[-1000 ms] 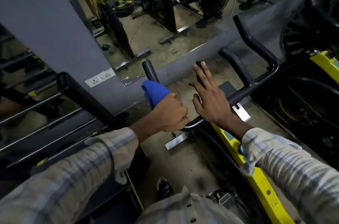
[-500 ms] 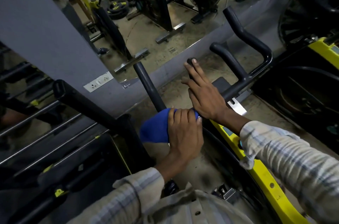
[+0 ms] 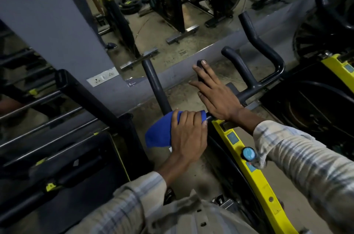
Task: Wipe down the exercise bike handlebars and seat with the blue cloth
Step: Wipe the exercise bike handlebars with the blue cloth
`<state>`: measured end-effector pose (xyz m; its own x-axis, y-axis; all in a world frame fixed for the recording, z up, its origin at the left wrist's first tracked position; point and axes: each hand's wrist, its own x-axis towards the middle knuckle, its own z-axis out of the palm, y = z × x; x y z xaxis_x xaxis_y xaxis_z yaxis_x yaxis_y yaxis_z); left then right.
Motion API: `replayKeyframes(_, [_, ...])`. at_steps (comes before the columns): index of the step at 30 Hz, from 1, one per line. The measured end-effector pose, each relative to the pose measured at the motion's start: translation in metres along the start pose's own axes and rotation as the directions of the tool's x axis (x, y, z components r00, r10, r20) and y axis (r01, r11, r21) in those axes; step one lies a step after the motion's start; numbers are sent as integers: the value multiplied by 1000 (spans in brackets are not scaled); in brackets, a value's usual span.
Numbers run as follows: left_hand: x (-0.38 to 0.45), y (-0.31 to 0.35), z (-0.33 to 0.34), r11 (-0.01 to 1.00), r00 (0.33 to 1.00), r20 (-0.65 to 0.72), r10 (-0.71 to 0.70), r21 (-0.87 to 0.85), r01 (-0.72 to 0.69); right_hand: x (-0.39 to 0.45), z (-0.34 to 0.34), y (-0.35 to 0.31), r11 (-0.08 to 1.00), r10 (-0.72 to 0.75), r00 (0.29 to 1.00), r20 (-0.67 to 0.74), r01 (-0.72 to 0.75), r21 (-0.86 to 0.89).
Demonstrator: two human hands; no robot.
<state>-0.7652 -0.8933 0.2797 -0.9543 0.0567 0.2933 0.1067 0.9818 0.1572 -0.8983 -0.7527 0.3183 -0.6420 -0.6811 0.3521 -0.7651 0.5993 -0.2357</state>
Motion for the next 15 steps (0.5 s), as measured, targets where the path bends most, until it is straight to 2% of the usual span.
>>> replayKeyframes(2, [-9,-24,0,999,998,-38,47,28,-46,0,-1,-2,1000,6,1000,-1,-6,2])
replayKeyframes(4, [-16,-45,0,998,998,-51,25,58,-22,0,-1,-4,1000,11,1000,-8,-11,0])
replayKeyframes(6, [-16,-49,6,998,996,-54,-66,-1,66,0,-1,-6,1000,21,1000,-12,-21,1])
replayKeyframes(7, [-12,-45,8,986,988,-53,-145,-89,140,0,0,-8,1000,26,1000,-16,-26,1])
replayKeyframes(9, [4,-31,12,881,929,-46,-367,-338,331,0,0,-10,1000,30,999,-24,-30,0])
replayKeyframes(11, [15,-22,15,675,814,-10,-580,-566,474,0,-1,-13,999,36,999,-23,-36,0])
replayKeyframes(12, [16,-18,17,604,768,-1,-640,-619,502,0,-1,-15,999,40,999,-21,-40,0])
replayKeyframes(13, [13,-12,18,574,747,4,-664,-637,515,-1,-1,-16,999,48,999,-21,-48,1])
replayKeyframes(15, [1,2,17,614,770,-18,-638,-616,494,-2,-1,-15,998,64,998,-22,-64,6])
